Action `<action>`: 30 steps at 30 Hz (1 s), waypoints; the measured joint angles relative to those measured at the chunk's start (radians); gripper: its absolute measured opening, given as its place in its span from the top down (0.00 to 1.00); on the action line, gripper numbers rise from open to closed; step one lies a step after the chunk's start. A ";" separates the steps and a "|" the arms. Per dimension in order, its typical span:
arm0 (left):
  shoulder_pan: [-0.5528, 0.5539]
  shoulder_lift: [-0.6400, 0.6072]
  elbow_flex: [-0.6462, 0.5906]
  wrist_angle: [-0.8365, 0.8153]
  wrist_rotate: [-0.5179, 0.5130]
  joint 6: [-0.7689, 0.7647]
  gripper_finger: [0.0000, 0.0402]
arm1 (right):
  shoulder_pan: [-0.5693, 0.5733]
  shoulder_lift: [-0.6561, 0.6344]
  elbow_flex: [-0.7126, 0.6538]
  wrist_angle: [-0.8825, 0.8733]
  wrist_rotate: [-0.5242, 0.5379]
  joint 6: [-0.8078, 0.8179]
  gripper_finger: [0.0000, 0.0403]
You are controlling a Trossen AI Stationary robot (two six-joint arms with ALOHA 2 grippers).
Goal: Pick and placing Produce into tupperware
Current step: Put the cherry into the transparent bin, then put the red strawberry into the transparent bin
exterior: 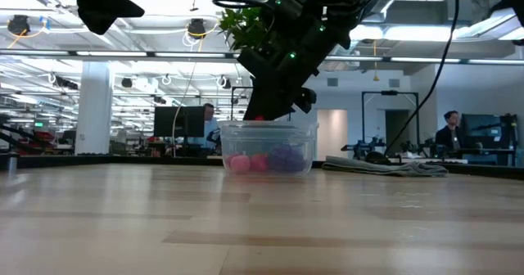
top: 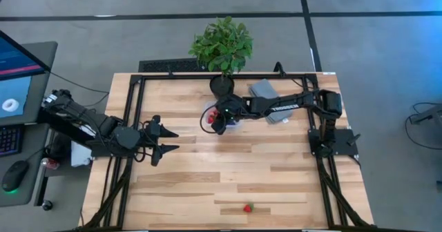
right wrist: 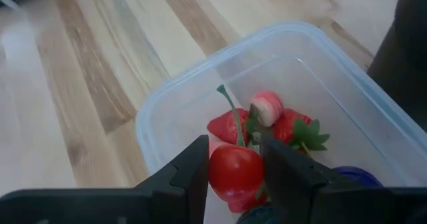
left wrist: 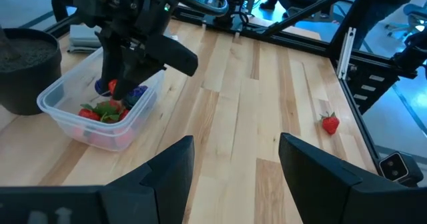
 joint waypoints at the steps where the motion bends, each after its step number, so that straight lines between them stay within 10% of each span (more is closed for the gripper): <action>1: 0.000 0.000 0.000 0.000 0.000 0.000 0.48 | 0.000 0.000 0.000 -0.002 0.000 0.003 0.61; 30: 0.000 0.000 0.000 0.001 -0.001 0.002 0.48 | 0.016 -0.038 0.000 -0.029 0.005 0.021 0.44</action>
